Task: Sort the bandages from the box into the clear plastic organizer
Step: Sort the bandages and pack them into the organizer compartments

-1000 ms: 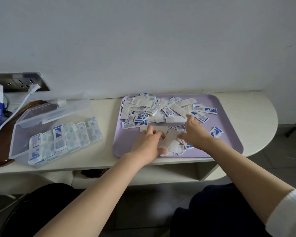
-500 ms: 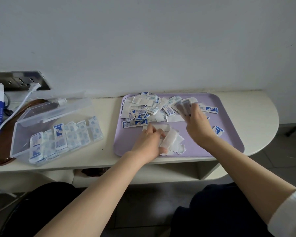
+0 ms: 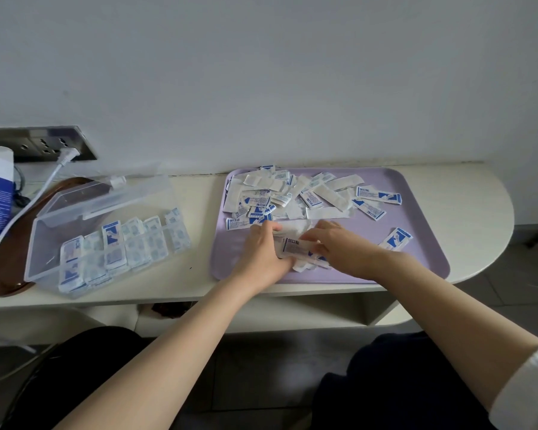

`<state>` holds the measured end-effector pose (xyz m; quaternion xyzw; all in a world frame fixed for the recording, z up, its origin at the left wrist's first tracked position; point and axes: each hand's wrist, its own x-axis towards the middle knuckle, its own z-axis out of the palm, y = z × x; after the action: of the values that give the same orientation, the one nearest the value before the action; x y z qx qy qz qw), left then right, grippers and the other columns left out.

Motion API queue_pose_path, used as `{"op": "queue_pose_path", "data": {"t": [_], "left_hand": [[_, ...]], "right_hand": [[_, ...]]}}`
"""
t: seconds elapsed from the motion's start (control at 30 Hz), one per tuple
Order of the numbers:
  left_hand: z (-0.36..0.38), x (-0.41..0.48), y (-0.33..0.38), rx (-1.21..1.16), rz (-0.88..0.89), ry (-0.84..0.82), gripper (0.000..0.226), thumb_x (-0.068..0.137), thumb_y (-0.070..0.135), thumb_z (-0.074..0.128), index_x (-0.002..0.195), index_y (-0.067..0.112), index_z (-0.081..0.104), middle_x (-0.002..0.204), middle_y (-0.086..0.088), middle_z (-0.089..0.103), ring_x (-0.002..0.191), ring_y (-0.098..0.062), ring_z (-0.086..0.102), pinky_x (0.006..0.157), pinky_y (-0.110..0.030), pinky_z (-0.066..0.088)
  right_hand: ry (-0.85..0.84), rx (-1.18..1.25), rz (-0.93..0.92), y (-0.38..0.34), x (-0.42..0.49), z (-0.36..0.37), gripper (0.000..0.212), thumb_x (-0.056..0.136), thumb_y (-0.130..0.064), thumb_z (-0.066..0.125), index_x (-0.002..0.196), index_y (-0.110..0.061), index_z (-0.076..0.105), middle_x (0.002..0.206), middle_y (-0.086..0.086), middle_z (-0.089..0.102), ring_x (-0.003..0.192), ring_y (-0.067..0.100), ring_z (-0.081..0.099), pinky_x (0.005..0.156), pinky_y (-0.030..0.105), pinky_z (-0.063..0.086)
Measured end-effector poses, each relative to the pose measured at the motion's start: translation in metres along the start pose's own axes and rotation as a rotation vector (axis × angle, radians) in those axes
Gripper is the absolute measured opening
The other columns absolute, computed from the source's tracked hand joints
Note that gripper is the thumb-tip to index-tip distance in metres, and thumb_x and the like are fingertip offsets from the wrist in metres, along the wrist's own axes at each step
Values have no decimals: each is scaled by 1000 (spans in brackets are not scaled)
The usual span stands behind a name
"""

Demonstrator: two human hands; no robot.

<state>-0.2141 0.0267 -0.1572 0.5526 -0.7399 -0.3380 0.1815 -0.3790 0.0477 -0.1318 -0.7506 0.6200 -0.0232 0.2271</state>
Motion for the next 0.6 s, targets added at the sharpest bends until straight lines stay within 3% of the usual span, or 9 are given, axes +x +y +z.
{"op": "queue_pose_path", "data": {"t": [0.1, 0.17, 0.23, 0.4, 0.6], "left_hand": [[0, 1, 0, 169, 2, 38, 67, 74, 38, 73, 128, 14, 41, 126, -8, 42, 120, -24, 39, 101, -33, 34], [-1, 3, 3, 280, 1, 23, 70, 75, 47, 70, 128, 14, 40, 127, -6, 41, 121, -25, 38, 100, -34, 34], [-1, 4, 6, 399, 23, -26, 69, 76, 50, 67, 128, 13, 40, 127, -7, 39, 120, -26, 36, 97, -35, 34], [-10, 13, 17, 407, 4, -197, 62, 77, 37, 72, 122, 8, 42, 123, -10, 40, 111, -29, 48, 92, -36, 43], [-14, 23, 24, 317, -96, -326, 47, 72, 23, 77, 113, 13, 56, 109, -4, 63, 97, -24, 59, 79, -31, 45]], "right_hand": [[56, -137, -60, -1, 2, 1, 46, 96, -25, 49, 141, -25, 37, 144, 0, 33, 132, 18, 28, 106, 26, 22], [43, -178, -74, -2, 4, 1, 55, 95, -27, 50, 145, -25, 27, 153, -5, 24, 136, 17, 25, 107, 26, 19], [49, -195, -65, -3, 6, 1, 60, 94, -27, 52, 146, -23, 23, 151, -5, 29, 130, 18, 31, 104, 25, 23], [106, -253, -31, -3, 9, 0, 56, 91, -33, 57, 140, -18, 34, 135, 1, 45, 121, 21, 37, 98, 27, 30], [103, -290, -43, -8, 7, -5, 37, 91, -35, 56, 125, -19, 52, 126, 1, 51, 119, 20, 38, 94, 27, 31]]}}
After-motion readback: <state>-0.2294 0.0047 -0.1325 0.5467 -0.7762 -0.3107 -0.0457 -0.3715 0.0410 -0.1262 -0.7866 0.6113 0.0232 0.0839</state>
